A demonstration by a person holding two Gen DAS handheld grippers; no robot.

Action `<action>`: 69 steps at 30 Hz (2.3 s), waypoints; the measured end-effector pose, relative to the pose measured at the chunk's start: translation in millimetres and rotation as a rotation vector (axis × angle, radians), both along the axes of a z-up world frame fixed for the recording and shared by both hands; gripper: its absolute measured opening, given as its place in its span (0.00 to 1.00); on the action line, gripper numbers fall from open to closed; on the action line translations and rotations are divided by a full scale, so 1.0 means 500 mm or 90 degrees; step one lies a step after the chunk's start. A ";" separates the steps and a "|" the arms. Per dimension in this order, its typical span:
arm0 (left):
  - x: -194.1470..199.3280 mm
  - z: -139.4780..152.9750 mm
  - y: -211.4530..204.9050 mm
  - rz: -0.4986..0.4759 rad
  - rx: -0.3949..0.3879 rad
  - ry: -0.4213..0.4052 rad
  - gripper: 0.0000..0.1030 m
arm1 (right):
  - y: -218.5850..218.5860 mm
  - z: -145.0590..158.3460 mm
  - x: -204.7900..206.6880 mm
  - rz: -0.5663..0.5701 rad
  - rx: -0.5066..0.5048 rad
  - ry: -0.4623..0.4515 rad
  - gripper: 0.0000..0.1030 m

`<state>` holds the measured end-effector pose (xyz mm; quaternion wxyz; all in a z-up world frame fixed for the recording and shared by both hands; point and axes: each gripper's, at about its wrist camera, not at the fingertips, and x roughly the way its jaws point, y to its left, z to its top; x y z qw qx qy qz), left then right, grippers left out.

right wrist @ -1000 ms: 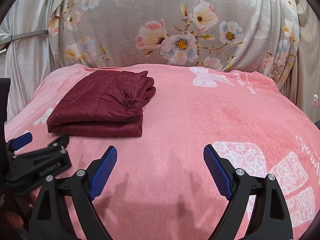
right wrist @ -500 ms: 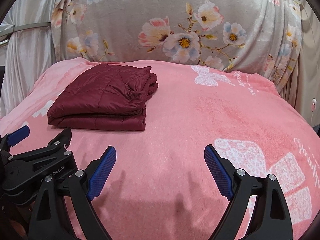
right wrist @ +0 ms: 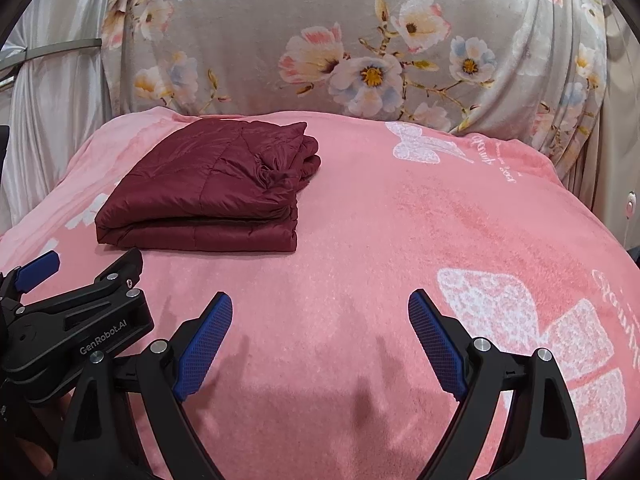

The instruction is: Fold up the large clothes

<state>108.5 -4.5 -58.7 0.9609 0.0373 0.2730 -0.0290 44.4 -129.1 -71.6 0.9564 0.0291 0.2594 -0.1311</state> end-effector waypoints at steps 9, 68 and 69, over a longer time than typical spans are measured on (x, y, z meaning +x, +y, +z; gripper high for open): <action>-0.004 0.007 0.000 0.004 0.000 -0.006 0.94 | 0.001 0.004 -0.006 -0.001 -0.007 -0.008 0.85; -0.008 0.008 0.001 0.003 0.005 -0.013 0.93 | 0.004 0.002 -0.006 0.000 -0.005 -0.006 0.85; -0.008 0.007 0.002 0.002 0.005 -0.013 0.93 | 0.004 0.002 -0.005 0.000 -0.005 -0.006 0.85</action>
